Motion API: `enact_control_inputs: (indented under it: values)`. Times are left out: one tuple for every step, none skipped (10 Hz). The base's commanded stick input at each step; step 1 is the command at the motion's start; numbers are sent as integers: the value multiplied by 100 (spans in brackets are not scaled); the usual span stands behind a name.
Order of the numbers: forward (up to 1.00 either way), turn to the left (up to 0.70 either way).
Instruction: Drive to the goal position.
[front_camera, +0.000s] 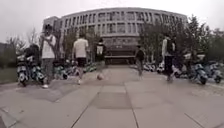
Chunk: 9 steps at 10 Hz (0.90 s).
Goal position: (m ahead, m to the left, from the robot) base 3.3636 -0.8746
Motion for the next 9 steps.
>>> enact_control_inputs:
  values:
    - [70, 0]
    - [70, 0]
    - [70, 0]
    - [70, 0]
    - [70, 0]
    - [70, 0]
    - [70, 0]
    - [70, 0]
    - [70, 0]
